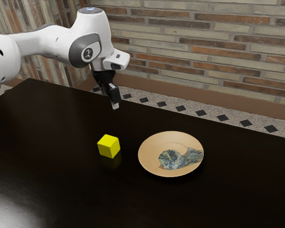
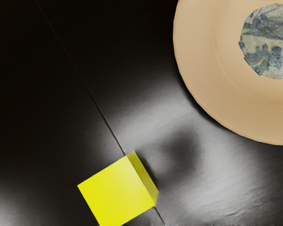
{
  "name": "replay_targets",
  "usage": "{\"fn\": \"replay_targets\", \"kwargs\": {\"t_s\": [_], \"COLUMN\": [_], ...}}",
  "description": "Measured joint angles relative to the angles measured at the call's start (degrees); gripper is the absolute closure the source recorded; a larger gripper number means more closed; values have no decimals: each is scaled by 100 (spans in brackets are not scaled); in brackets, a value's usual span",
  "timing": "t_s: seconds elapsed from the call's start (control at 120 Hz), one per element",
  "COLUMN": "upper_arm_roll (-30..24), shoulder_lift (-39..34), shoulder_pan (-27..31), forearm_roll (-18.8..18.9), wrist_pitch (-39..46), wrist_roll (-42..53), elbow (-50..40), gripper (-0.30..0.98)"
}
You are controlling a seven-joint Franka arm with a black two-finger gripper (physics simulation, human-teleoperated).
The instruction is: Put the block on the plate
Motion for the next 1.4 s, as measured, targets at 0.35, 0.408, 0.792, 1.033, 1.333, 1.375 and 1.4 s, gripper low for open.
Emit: {"fn": "replay_targets", "kwargs": {"t_s": [0.35,0.408,0.792,1.033,1.333,1.375,1.4], "upper_arm_roll": [33,19,174,303,268,254,245], "shoulder_lift": [287,457,1046,1563,1979,2008,2033], "shoulder_pan": [218,218,353,440,567,576,580], "forearm_roll": [-29,-49,-922,-1026,-1074,-1077,-1079], "wrist_pitch": [61,67,775,1112,1357,1385,1399], "wrist_roll": [49,-31,-522,-762,-952,-971,-982], "elbow": [-239,-253,-782,-447,-363,-342,-323], "gripper": [0,0,0,0,0,0,1]}}
